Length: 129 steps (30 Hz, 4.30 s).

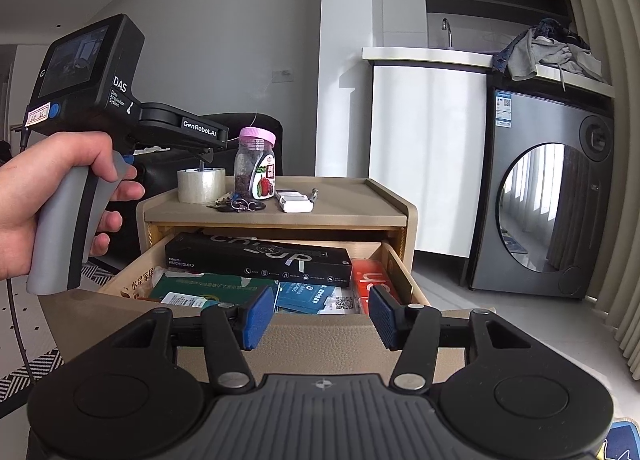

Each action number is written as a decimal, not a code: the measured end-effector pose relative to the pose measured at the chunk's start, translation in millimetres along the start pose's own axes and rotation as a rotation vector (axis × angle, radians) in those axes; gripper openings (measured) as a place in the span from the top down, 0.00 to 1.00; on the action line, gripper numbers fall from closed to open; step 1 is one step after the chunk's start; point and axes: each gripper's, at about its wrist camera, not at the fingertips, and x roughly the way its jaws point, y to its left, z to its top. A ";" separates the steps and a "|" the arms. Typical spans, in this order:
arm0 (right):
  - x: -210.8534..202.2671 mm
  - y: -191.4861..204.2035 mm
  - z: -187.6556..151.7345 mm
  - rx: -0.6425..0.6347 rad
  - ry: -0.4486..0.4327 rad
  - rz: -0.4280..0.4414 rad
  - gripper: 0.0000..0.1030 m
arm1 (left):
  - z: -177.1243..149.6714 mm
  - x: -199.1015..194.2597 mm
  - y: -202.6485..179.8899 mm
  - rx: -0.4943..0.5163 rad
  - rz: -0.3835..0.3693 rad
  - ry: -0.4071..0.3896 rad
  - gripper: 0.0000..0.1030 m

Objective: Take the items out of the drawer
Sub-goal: 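Move the right tool to the drawer front's black ring pull, then close the right gripper around the black ring pull, then push the top drawer shut with the right gripper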

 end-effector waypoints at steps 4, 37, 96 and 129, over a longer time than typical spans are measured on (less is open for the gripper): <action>-3.8 3.3 -1.3 -0.002 -0.007 0.006 0.42 | -4.4 -10.4 2.5 -0.006 -0.003 -0.003 0.00; -25.4 24.3 -37.6 -0.016 -0.003 0.027 0.32 | -67.4 -97.5 16.4 -0.012 -0.025 0.017 0.00; 18.2 57.1 -89.8 0.040 -0.011 0.047 0.57 | -179.4 -184.6 34.9 -0.015 -0.005 -0.101 0.00; 46.2 64.3 -93.9 0.042 0.005 0.039 0.83 | -187.6 -184.9 38.8 -0.017 -0.003 -0.086 0.00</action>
